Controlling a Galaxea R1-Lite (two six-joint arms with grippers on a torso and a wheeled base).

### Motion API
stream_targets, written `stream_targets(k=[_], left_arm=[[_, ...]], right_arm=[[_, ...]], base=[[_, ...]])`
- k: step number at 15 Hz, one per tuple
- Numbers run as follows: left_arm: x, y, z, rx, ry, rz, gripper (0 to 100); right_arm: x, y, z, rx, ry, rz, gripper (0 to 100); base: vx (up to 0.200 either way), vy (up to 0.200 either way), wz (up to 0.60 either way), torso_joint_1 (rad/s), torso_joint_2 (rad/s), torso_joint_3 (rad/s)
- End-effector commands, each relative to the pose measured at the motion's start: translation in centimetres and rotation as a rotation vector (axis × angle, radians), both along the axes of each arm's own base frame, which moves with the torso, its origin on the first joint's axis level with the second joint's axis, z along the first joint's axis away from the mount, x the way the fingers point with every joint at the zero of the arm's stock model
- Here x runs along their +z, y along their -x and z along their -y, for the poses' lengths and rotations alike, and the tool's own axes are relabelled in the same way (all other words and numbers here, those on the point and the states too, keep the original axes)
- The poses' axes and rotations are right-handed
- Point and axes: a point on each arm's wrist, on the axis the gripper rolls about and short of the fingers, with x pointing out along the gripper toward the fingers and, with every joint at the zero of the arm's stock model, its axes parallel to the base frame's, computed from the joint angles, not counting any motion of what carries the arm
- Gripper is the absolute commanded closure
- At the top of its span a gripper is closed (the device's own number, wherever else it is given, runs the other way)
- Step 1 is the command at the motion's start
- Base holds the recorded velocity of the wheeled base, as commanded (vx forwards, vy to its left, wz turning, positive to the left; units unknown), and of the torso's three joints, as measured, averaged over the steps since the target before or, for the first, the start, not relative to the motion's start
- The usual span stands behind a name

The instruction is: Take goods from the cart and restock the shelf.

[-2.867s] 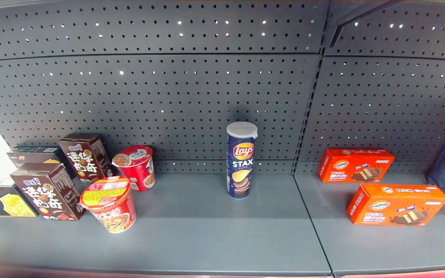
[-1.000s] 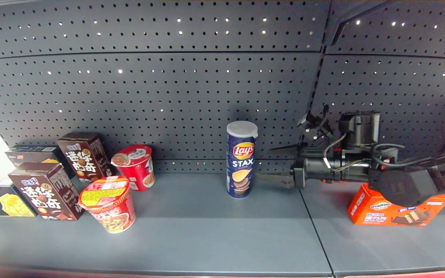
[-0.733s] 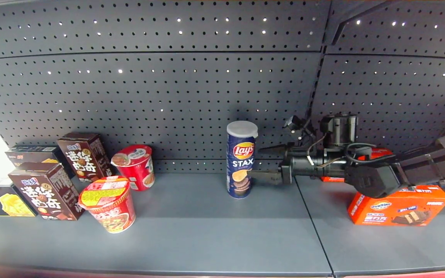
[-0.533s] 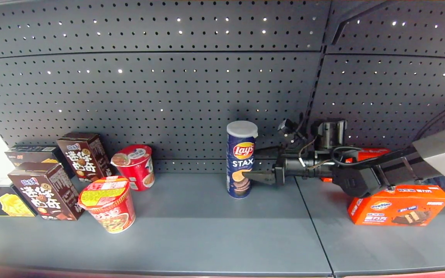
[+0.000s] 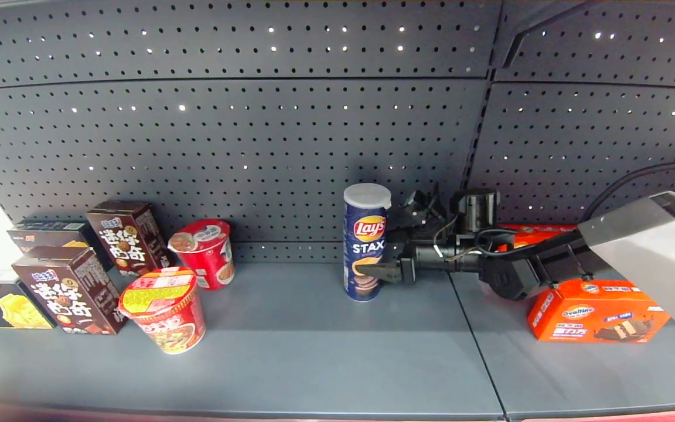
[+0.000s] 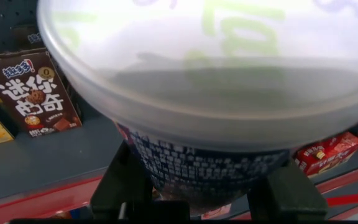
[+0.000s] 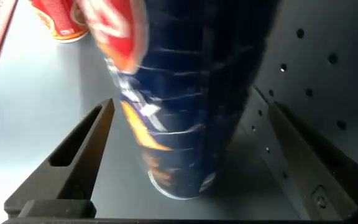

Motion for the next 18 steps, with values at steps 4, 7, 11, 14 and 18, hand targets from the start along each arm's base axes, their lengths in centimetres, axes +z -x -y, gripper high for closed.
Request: stream_targets(k=[4, 7, 11, 14, 18], left_arm=[[0.0, 0.1, 0.0, 0.0, 0.0, 0.011, 100], [-0.2, 0.1, 0.0, 0.002, 0.0, 0.006, 100], [-0.5, 0.0, 0.0, 0.002, -0.001, -0.006, 100], [-1.3, 0.2, 0.0, 0.003, -0.001, -0.006, 100], [-1.4, 0.5, 0.0, 0.003, 0.001, 0.014, 100]], right_arm=[[-1.4, -1.2, -1.3, 0.015, 0.0, -0.002, 0], [-1.6, -1.8, -1.6, 0.015, -0.006, 0.01, 0], [0.7, -0.6, -1.1, 0.0, -0.014, 0.031, 100], [2.6, 2.3, 0.0, -0.06, 0.002, 0.036, 100], [5.4, 8.2, 0.8, -0.116, 0.022, 0.048, 100]], base=[[0.0, 0.0, 0.0, 0.0, 0.0, 0.0], [0.0, 0.0, 0.0, 0.0, 0.0, 0.0], [0.0, 0.0, 0.0, 0.0, 0.0, 0.0], [0.0, 0.0, 0.0, 0.0, 0.0, 0.0], [0.0, 0.0, 0.0, 0.0, 0.0, 0.0]])
